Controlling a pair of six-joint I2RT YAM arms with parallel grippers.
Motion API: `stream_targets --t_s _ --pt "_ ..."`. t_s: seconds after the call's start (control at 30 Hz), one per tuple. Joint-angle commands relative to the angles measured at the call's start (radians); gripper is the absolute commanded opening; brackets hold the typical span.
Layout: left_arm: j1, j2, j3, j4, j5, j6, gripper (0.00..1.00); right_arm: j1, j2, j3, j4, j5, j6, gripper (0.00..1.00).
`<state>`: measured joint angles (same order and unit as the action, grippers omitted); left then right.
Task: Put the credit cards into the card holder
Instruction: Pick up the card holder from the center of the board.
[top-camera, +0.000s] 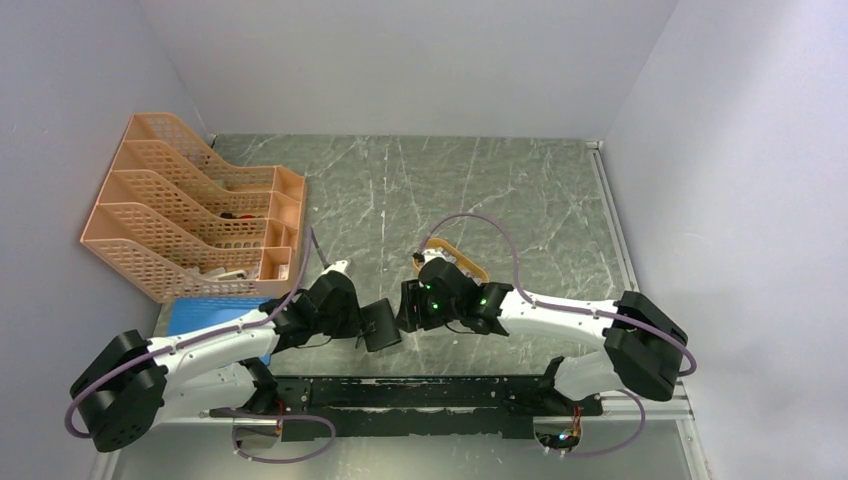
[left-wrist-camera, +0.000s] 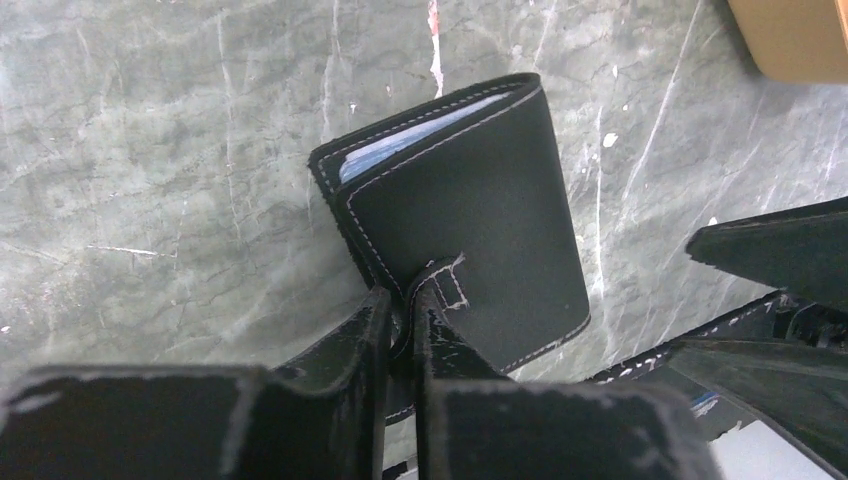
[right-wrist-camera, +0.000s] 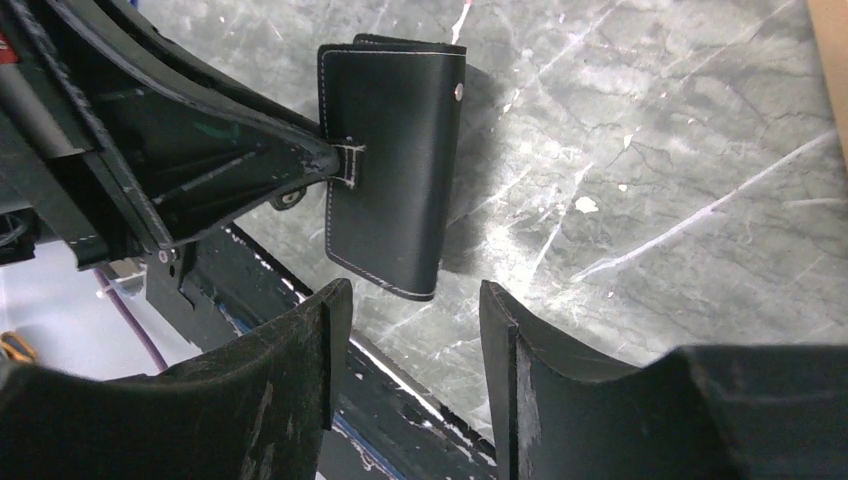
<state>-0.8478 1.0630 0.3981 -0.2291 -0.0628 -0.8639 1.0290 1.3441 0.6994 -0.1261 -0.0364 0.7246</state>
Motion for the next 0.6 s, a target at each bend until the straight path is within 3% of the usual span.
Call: stream_targets --t_s 0.0,0.27,0.57 --pt "-0.002 0.025 -0.063 -0.110 -0.042 0.014 0.09 -0.012 0.033 -0.025 0.082 -0.055 0.035 0.54" --pt "-0.002 0.035 -0.087 -0.127 -0.073 -0.020 0.05 -0.075 0.089 -0.093 0.274 -0.239 0.114 0.59" --pt "-0.002 0.019 -0.124 -0.126 -0.093 -0.082 0.05 -0.080 0.191 -0.116 0.399 -0.338 0.203 0.61"
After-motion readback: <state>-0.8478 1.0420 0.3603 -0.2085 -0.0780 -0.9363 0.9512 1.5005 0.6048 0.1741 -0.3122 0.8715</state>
